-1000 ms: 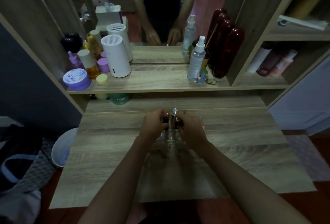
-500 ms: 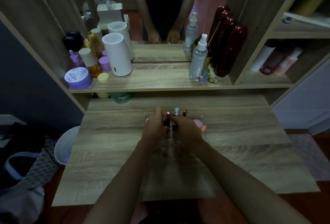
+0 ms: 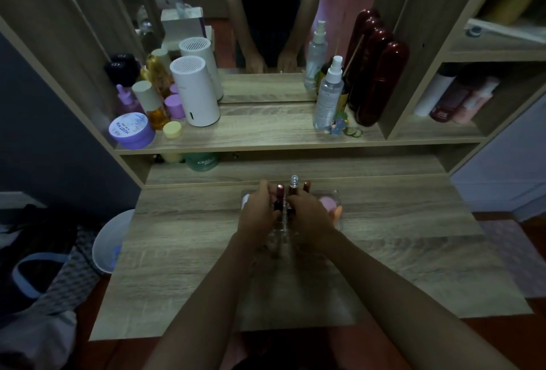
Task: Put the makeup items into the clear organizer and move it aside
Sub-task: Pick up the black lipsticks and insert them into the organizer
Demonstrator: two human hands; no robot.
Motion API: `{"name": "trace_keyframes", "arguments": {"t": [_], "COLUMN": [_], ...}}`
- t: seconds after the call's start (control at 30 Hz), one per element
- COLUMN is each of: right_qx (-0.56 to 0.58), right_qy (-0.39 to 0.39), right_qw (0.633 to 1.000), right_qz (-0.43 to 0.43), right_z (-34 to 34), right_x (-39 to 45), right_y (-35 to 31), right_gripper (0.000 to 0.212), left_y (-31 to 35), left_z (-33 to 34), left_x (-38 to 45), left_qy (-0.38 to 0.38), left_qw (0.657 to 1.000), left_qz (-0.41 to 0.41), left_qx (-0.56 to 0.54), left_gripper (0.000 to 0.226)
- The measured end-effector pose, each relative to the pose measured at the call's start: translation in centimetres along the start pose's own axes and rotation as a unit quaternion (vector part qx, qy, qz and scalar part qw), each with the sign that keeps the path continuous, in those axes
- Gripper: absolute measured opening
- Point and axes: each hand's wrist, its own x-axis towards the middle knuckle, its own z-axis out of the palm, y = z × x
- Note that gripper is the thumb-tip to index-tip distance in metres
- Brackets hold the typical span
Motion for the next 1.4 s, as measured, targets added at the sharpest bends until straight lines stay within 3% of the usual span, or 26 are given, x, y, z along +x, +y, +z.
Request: {"name": "trace_keyframes", "arguments": {"t": [0.33,0.57,0.7,0.87,1.1,1.27,1.4], "right_qx": [-0.030,-0.032,-0.089,-0.110,-0.115,-0.106,-0.090], "right_qy": [0.028,0.126,0.082,0.058,0.049,0.045,0.029], "right_qw": [0.999,0.989,0.990,0.990,0.989,0.991,0.993], "right_qz": [-0.018,-0.064,-0.078,-0.071,-0.073,-0.068,-0.064], "right_z": [-2.5,-5.3,-5.0,-4.3,-4.4,-4.5,-5.3], "right_x": [0.1,1.8,3.0,3.6,4.0,3.7,3.3], "right_y": [0.0,-0.2,-0.4,-0.3,-0.2,-0.1,0.2], "right_gripper": [0.018,0.012,0.035,0.019,0.019,0.021,0.039], "left_y": [0.0,0.8,0.9,0.7,0.7,0.7,0.6], "left_z": [-1.1,-2.9,-3.1,-2.9,-2.7,-2.5,-2.6], "left_x": [0.5,2.5,2.8,2.8,2.7,2.7,2.7], "left_qy": [-0.004,-0.004,-0.060,-0.062,-0.047,-0.039,-0.033], "left_qw": [0.998,0.997,0.995,0.996,0.998,0.998,0.999], "left_qz": [0.007,0.074,0.076,0.063,0.049,0.048,0.039], "left_qx": [-0.057,-0.009,0.008,0.019,0.010,0.004,-0.009], "left_gripper": [0.035,0.021,0.024,0.020,0.019,0.017,0.019]}}
